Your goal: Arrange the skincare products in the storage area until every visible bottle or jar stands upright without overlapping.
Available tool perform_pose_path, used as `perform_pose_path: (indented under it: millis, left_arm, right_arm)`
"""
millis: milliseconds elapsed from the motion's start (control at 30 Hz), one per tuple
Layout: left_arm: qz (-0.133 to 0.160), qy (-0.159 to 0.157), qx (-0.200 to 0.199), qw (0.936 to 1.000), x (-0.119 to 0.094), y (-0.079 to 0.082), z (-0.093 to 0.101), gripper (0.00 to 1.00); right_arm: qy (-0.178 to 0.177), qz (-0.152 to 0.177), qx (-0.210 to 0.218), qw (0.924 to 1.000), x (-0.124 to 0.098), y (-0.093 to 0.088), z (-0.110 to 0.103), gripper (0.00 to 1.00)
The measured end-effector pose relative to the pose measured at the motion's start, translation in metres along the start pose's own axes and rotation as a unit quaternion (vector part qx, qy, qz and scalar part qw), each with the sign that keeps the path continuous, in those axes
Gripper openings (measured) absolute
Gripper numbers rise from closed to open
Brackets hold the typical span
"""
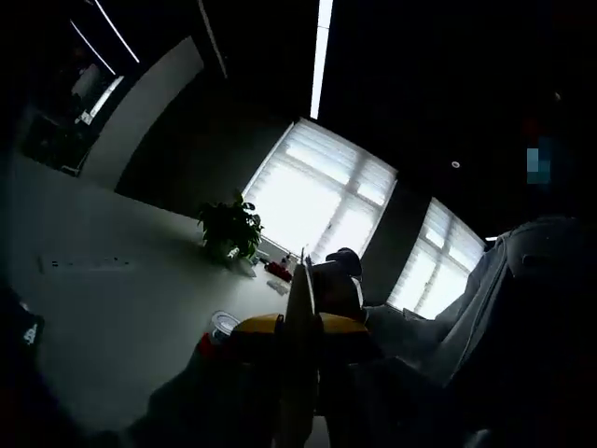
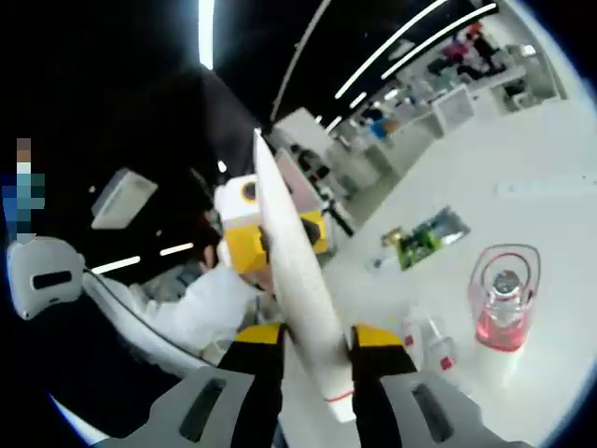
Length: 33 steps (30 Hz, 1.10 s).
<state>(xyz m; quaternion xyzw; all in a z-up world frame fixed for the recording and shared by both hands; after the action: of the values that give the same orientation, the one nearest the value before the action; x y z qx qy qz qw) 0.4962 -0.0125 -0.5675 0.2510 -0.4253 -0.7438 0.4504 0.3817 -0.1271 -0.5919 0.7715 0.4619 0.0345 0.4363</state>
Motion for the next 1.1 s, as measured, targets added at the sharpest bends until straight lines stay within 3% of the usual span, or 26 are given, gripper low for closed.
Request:
perform_pose_path:
  millis: [400, 567, 1100]
  left_arm:
    - [0.011, 0.001, 0.005, 0.9999, 0.000, 0.002, -0.006, 0.08]
    - [0.003, 0.020, 0.036, 0.9992, 0.002, 0.002, -0.005, 0.08]
    - [-0.013, 0.053, 0.070, 0.9960, 0.001, 0.000, -0.017, 0.08]
  right_arm:
    - [-0.035, -0.031, -0.058, 0.9972, 0.000, 0.014, 0.000, 0.24]
    - [-0.049, -0.037, -0.078, 0.9951, 0.001, 0.017, 0.001, 0.24]
    - [-0.073, -0.056, -0.137, 0.9863, 0.003, 0.035, 0.010, 0.23]
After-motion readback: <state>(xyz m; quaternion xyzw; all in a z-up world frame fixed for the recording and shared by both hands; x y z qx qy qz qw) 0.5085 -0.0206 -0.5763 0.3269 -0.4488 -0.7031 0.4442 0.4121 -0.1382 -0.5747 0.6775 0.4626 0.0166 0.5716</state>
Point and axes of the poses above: the point that each gripper's makers call its tool centre point, and the gripper's own axes: x roughly forward along the fingers, z roughly to its right, y roughly out of its top, the point moved 10 cm from there along -x, roughly backward along the fingers, and after that the axes turned 7 degrees about -z, right-handed, at the moved point
